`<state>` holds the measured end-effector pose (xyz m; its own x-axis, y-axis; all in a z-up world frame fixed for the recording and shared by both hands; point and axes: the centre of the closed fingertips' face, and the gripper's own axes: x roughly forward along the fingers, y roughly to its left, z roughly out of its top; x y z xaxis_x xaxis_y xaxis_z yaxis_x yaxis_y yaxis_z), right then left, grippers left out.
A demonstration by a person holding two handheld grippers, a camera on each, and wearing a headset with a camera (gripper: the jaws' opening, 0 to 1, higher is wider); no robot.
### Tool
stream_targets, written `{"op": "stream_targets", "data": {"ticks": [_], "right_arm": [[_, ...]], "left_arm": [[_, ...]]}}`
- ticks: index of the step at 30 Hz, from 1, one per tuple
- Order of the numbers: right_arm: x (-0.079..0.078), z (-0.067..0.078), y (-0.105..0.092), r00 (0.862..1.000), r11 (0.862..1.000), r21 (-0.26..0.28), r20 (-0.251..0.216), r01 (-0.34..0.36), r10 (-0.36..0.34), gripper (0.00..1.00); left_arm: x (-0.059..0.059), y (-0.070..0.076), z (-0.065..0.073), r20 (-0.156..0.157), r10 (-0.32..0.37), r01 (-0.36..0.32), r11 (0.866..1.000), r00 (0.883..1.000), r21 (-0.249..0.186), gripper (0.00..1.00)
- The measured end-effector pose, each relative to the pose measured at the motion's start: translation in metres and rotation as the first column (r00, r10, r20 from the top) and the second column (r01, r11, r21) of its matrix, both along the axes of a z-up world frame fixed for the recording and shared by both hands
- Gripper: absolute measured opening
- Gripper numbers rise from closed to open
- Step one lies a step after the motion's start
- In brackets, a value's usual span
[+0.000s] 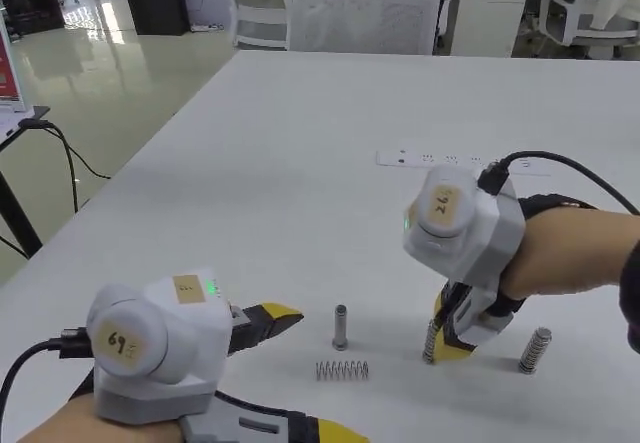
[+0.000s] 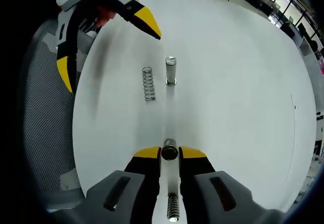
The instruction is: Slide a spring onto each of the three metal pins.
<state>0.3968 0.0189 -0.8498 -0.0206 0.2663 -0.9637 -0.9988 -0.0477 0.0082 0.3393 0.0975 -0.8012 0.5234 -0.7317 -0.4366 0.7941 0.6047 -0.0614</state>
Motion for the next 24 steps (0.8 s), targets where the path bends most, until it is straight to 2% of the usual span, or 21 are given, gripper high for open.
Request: {"op": "stream_targets", "data": {"ticks": [12, 17, 24], "right_arm": [[-0.002, 0.02, 0.009, 0.999, 0.999, 0.046, 0.037, -0.01, 0.009, 0.16], [-0.01, 0.03, 0.025, 0.999, 0.994, 0.107, 0.027, -0.031, 0.028, 0.16], [-0.018, 0.03, 0.04, 0.998, 0.99, 0.129, 0.024, -0.061, 0.059, 0.15]], "left_arm": [[-0.002, -0.001, -0.001, -0.003, -0.006, 0.006, 1.0, 1.0, 0.004, 0.77], [-0.002, -0.001, -0.001, -0.004, -0.01, 0.01, 1.0, 1.0, 0.005, 0.77], [-0.001, -0.001, -0.001, -0.004, -0.01, 0.01, 1.0, 1.0, 0.006, 0.77]]}}
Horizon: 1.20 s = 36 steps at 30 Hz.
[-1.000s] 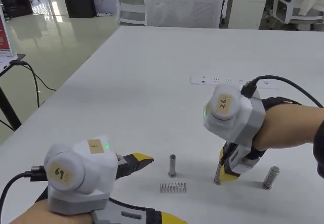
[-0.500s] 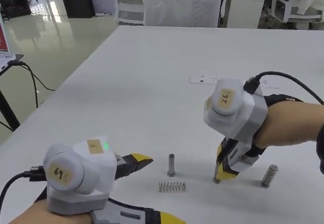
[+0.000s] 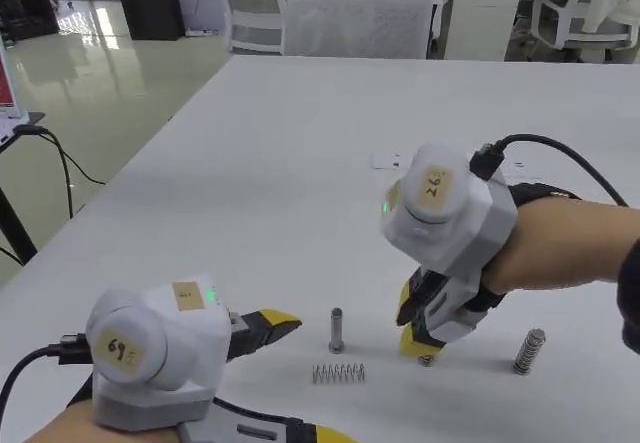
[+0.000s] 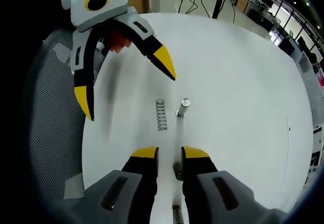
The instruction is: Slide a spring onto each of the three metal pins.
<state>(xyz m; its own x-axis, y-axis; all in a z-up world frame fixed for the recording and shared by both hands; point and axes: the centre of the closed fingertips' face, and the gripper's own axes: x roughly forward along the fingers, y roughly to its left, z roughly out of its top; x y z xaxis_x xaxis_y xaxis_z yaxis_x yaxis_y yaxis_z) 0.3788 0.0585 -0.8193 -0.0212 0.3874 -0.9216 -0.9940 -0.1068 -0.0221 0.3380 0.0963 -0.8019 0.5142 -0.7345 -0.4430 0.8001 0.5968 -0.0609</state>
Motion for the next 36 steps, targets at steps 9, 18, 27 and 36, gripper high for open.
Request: {"op": "stream_targets", "data": {"ticks": [9, 18, 27, 36], "right_arm": [[-0.011, -0.01, 0.019, 0.999, 0.999, 0.018, -0.012, -0.041, 0.041, 0.14], [-0.016, -0.023, 0.031, 0.998, 0.998, 0.013, -0.016, -0.057, 0.057, 0.12], [-0.015, -0.037, 0.035, 0.998, 0.999, -0.002, -0.018, -0.055, 0.055, 0.1], [-0.014, -0.046, 0.035, 0.998, 0.998, -0.024, -0.003, -0.062, 0.062, 0.08]], "left_arm": [[-0.001, -0.001, -0.001, -0.001, -0.004, 0.004, 1.0, 1.0, 0.003, 0.76], [-0.001, -0.002, -0.002, -0.005, -0.006, 0.006, 1.0, 1.0, 0.005, 0.76], [-0.001, -0.001, -0.002, -0.008, -0.003, 0.003, 1.0, 1.0, 0.003, 0.76], [-0.001, -0.001, -0.003, -0.013, -0.001, 0.001, 1.0, 1.0, 0.003, 0.76]]}}
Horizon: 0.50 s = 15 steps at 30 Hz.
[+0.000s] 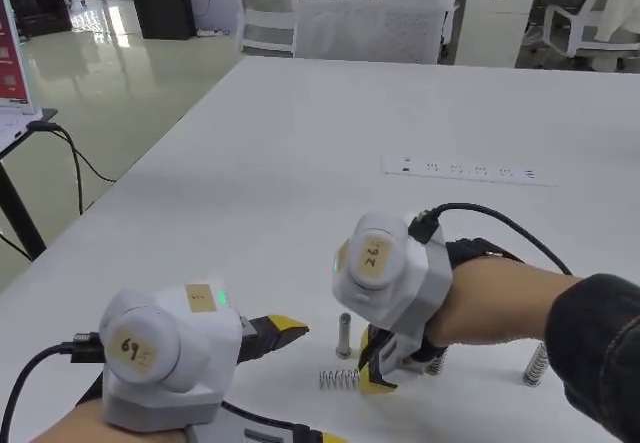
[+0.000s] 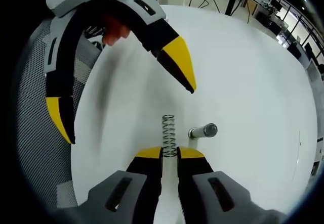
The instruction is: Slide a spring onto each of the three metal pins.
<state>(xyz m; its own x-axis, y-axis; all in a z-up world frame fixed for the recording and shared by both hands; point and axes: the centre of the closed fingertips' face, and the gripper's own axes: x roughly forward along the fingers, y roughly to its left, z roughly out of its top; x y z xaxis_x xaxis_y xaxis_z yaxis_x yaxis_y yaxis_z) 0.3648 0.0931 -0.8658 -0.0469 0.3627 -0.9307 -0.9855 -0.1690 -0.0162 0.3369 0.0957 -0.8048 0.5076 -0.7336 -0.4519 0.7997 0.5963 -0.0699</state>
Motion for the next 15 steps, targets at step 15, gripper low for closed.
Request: {"op": "stream_targets", "data": {"ticks": [15], "right_arm": [[-0.005, 0.0029, -0.0052, 1.0, 1.0, -0.01, -0.001, -0.003, 0.003, 0.08]], "left_arm": [[0.0004, 0.0012, -0.0013, -0.006, 0.003, -0.002, 1.0, 1.0, 0.007, 0.75]]}}
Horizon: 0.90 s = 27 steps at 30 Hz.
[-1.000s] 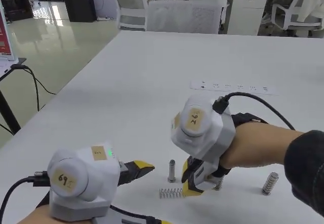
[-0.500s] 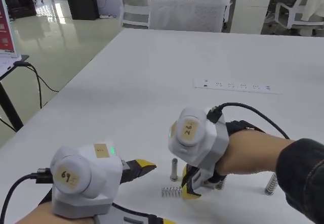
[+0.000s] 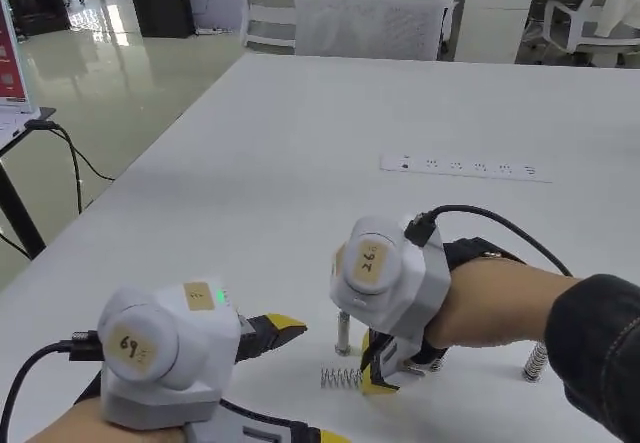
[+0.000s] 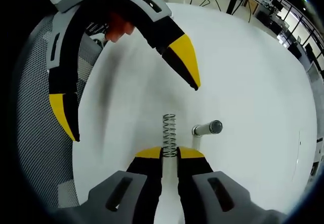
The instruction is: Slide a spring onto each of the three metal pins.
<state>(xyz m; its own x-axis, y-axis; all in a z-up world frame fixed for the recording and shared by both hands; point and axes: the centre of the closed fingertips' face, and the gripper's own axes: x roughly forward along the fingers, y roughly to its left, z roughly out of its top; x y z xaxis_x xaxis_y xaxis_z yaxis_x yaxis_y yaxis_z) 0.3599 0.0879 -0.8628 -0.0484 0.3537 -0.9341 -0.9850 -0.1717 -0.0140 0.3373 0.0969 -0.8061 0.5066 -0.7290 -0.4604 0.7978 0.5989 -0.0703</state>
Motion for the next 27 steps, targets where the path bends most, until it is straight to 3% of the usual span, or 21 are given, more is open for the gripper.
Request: {"op": "stream_targets", "data": {"ticks": [15, 27], "right_arm": [[-0.008, 0.029, -0.018, 1.0, 0.999, 0.028, -0.002, 0.02, -0.02, 0.08], [-0.014, 0.049, -0.023, 1.0, 0.998, 0.062, -0.016, 0.015, -0.014, 0.08]], "left_arm": [[-0.003, -0.004, 0.0, 0.003, -0.018, 0.018, 1.0, 1.0, 0.003, 0.7], [-0.002, -0.007, 0.012, 0.062, -0.038, 0.04, 0.999, 0.997, -0.032, 0.53]]}}
